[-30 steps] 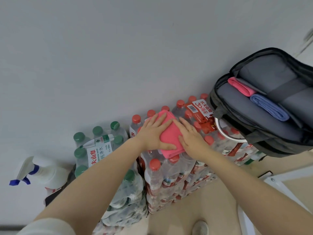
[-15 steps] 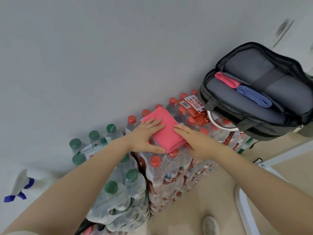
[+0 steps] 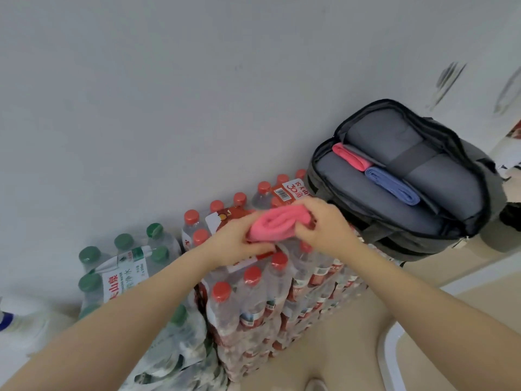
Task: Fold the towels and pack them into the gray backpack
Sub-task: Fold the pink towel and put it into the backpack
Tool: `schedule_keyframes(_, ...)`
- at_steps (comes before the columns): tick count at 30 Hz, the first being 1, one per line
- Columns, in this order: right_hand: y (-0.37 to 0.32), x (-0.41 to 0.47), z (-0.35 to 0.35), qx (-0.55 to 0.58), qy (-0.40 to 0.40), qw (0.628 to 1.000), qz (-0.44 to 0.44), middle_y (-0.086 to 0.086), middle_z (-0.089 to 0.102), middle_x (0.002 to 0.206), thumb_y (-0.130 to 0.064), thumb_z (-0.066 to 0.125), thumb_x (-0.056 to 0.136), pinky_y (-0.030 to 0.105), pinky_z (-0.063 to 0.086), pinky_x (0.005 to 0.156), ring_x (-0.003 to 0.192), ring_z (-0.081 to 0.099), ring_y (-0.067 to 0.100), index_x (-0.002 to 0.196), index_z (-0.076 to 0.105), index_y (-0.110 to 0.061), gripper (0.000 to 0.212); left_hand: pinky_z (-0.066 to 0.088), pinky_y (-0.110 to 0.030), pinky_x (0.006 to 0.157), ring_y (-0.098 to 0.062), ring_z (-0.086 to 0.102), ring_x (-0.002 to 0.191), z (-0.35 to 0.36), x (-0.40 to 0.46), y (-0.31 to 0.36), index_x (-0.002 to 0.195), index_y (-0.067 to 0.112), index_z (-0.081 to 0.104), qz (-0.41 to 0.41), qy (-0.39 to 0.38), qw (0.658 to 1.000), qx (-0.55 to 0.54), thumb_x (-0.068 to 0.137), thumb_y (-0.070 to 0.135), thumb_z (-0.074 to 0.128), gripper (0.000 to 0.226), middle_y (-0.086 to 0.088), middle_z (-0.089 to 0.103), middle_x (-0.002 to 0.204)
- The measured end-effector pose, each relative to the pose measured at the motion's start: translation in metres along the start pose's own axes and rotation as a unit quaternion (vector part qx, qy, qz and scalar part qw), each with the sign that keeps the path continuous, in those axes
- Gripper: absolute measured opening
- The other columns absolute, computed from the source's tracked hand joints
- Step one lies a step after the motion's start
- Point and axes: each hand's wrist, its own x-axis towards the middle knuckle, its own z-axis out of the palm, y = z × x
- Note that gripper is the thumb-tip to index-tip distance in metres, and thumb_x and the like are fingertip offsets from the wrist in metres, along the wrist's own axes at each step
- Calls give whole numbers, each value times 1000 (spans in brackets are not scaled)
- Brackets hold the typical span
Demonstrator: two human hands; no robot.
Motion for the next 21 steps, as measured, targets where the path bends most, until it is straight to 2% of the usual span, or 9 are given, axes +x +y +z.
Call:
schedule_keyframes(2,-3,10,-24,107,73,991,36,-4,60,81,-12,56,87,14,41,60,65,51,0,99,56,-15,13,54,-32,84,-14,62,100,4,17,30,114,45,42,-18,88,984,-156,82,31,66,42,12,60,110)
schedule_keyframes(4,-3,18,-46,241,125,961,60,-8,60,92,-17,53,92,19,47,71,79,56,1,99,51,-23,10,54,-26,81,-5,61,100,10,40,56,112,42,44,-3,134,949,-287,81,28,65,40,11,59,112)
schedule_keyframes(7,8,32,-77,283,163,940,95,-10,60,98,-25,53,93,19,50,75,88,59,2,103,48,-25,12,54,-30,85,-7,58,110,25,73,84,127,40,33,15,177,910,-375,78,27,70,63,6,51,128)
schedule_keyframes(9,23,41,-98,195,160,962,102,-6,62,98,-30,49,94,14,45,72,89,58,9,109,52,-22,17,53,-40,89,-16,55,117,38,96,96,130,56,19,19,213,898,-384,81,24,67,76,3,40,139)
schedule_keyframes(11,44,50,-115,27,126,986,103,-1,62,106,-36,37,98,14,40,79,98,56,15,116,55,-18,31,51,-43,93,-15,54,117,46,117,103,126,64,15,18,256,893,-370,85,22,63,76,7,35,141)
schedule_keyframes(13,72,56,-128,-203,80,970,112,4,52,133,-41,26,98,32,30,103,126,43,24,129,49,-18,45,48,-38,97,-9,52,112,50,136,104,131,55,19,-2,294,884,-365,92,13,54,67,12,37,134)
schedule_keyframes(15,95,55,-139,-350,6,925,145,5,22,154,-45,33,96,49,8,114,143,15,30,143,28,-20,53,49,-32,93,-8,54,101,52,150,103,124,47,39,-41,301,876,-374,95,10,47,48,6,45,130)
schedule_keyframes(17,115,53,-143,-398,-66,901,162,4,4,158,-49,43,92,55,2,113,144,6,32,148,8,-22,72,50,-29,86,-9,56,92,55,159,101,109,44,54,-80,284,879,-374,96,11,45,37,-1,52,128)
schedule_keyframes(21,137,57,-144,-435,-50,892,113,6,16,156,-45,42,93,49,19,108,136,31,28,148,9,-20,68,48,-42,97,-20,57,108,61,172,98,118,39,55,-144,286,877,-359,93,18,51,33,0,52,129)
